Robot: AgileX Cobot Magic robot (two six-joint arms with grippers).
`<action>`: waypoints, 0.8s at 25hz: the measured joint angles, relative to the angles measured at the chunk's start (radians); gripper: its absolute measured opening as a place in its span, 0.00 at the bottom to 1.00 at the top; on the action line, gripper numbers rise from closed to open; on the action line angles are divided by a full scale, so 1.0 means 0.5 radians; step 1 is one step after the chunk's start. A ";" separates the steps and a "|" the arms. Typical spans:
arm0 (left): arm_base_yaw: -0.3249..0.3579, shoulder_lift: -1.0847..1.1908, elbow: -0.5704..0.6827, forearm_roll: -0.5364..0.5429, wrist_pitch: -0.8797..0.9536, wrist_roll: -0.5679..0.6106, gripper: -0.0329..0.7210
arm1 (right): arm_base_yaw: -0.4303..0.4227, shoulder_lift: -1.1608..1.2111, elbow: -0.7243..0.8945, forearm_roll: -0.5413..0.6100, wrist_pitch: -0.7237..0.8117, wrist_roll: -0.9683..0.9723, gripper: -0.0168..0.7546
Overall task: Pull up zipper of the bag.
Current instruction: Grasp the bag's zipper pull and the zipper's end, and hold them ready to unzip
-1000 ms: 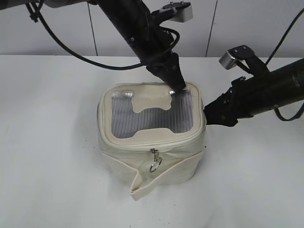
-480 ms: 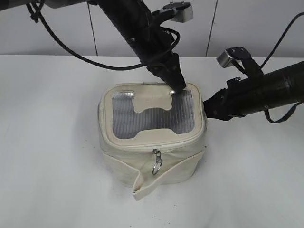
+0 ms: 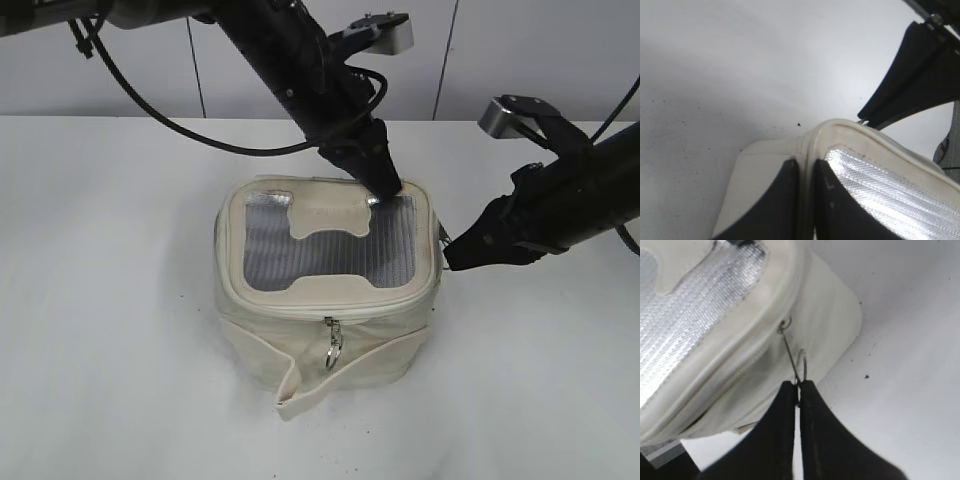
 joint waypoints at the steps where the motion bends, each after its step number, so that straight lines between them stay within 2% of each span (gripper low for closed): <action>1: 0.000 0.007 0.000 -0.007 0.000 0.002 0.12 | 0.000 -0.009 0.000 -0.033 0.031 0.038 0.03; 6: 0.000 0.047 -0.008 -0.049 -0.016 0.003 0.12 | 0.000 -0.023 -0.004 -0.222 0.200 0.229 0.03; 15: 0.000 0.061 -0.008 -0.067 -0.033 0.003 0.12 | 0.004 -0.036 -0.010 -0.259 0.568 0.400 0.03; 20: 0.000 0.062 -0.008 -0.071 -0.033 0.003 0.12 | 0.138 -0.075 -0.010 -0.349 0.688 0.509 0.03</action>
